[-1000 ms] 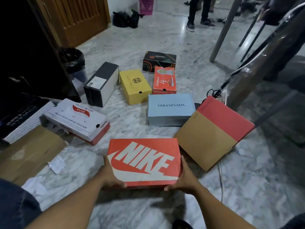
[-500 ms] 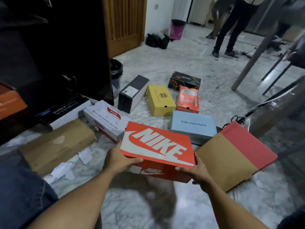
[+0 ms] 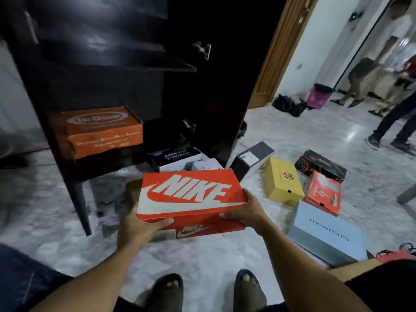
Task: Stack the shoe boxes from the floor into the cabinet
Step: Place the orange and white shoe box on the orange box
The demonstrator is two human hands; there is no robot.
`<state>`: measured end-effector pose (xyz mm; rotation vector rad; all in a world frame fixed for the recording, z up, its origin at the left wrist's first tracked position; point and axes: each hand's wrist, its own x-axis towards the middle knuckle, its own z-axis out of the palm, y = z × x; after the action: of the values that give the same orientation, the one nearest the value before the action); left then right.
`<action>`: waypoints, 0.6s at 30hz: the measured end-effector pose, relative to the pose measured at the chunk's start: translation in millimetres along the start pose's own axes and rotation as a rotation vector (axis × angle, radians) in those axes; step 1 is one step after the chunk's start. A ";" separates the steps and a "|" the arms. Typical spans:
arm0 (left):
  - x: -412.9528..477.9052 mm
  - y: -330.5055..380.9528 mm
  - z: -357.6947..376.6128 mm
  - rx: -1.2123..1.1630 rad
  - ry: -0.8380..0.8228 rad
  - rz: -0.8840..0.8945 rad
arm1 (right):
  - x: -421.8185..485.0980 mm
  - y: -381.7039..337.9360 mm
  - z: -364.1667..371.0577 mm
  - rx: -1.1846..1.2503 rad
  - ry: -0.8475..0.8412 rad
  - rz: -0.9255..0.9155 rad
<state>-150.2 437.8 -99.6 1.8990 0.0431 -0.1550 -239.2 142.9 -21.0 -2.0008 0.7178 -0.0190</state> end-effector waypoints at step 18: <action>40.5 44.6 -73.2 0.007 0.299 -0.037 | 134.6 -172.4 49.9 -0.164 -0.435 -0.209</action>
<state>-99.0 490.3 -39.6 1.9154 0.2811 0.1051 -30.7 177.0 54.5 -2.1288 0.2370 0.3506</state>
